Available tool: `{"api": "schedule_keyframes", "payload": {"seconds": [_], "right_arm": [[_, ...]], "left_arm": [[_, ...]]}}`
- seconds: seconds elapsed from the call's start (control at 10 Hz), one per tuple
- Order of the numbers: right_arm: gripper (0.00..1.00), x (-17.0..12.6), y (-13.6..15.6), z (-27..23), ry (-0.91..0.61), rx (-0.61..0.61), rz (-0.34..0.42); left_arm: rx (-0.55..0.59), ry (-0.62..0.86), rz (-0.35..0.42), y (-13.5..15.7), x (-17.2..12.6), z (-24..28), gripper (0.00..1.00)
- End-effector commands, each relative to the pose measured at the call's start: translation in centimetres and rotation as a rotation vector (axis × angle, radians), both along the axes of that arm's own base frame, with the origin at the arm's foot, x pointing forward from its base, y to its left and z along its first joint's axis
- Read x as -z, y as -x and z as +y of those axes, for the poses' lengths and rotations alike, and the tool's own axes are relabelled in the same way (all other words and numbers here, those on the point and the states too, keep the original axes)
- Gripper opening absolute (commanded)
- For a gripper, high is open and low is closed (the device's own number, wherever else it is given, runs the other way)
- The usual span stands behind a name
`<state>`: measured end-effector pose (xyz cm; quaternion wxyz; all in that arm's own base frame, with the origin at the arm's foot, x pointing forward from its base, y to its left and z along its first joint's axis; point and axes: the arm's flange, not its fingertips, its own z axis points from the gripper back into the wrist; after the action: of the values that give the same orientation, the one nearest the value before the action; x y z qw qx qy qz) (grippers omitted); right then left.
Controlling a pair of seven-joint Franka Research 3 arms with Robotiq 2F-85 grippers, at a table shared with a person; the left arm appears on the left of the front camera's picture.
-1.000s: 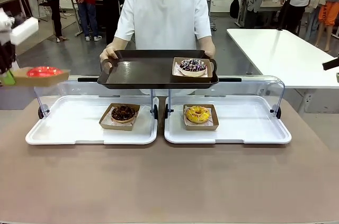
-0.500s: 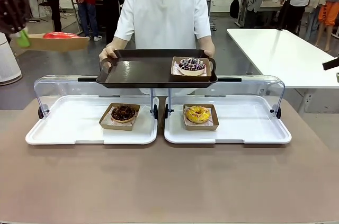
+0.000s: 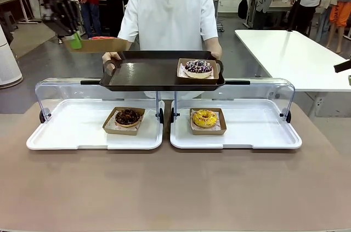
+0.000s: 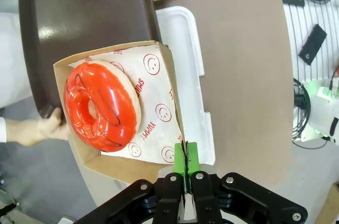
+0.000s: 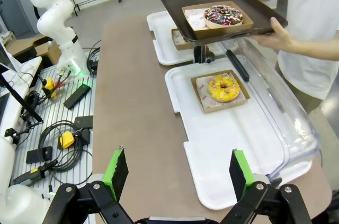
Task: Provide the desired donut to the person.
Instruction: Place the picked Paper togo box onto the Handle tray extended by the person.
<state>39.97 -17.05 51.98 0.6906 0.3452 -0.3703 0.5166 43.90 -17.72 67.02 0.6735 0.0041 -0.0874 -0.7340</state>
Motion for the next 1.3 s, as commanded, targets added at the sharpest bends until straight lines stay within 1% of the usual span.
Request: {"api": "schedule_keyframes", "payload": {"seconds": [0.0,0.1,0.4,0.6,0.8,1.1,1.2], "right_arm": [[1.00,-0.1,0.0,0.0,-0.005,-0.001,-0.003],[1.00,-0.1,0.0,0.0,-0.005,-0.001,-0.003],[1.00,-0.1,0.0,0.0,-0.005,-0.001,-0.003],[1.00,-0.1,0.0,0.0,-0.005,-0.001,-0.003],[1.00,-0.1,0.0,0.0,-0.005,-0.001,-0.003],[1.00,-0.1,0.0,0.0,-0.005,-0.001,-0.003],[1.00,-0.1,0.0,0.0,-0.005,-0.001,-0.003]], "left_arm": [[-0.019,0.018,0.000,-2.0,-0.2,-2.4,0.01],[-0.011,0.029,-0.025,-3.2,0.6,-3.4,0.01],[0.009,0.046,-0.024,-6.6,3.7,-5.8,0.01],[0.016,0.031,-0.022,-8.6,5.7,-6.7,0.01],[0.015,0.020,-0.027,-9.7,7.1,-7.0,0.01],[0.002,-0.001,-0.056,-10.7,8.3,-6.8,0.01],[0.001,-0.010,-0.051,-11.2,8.8,-6.8,0.01]]}}
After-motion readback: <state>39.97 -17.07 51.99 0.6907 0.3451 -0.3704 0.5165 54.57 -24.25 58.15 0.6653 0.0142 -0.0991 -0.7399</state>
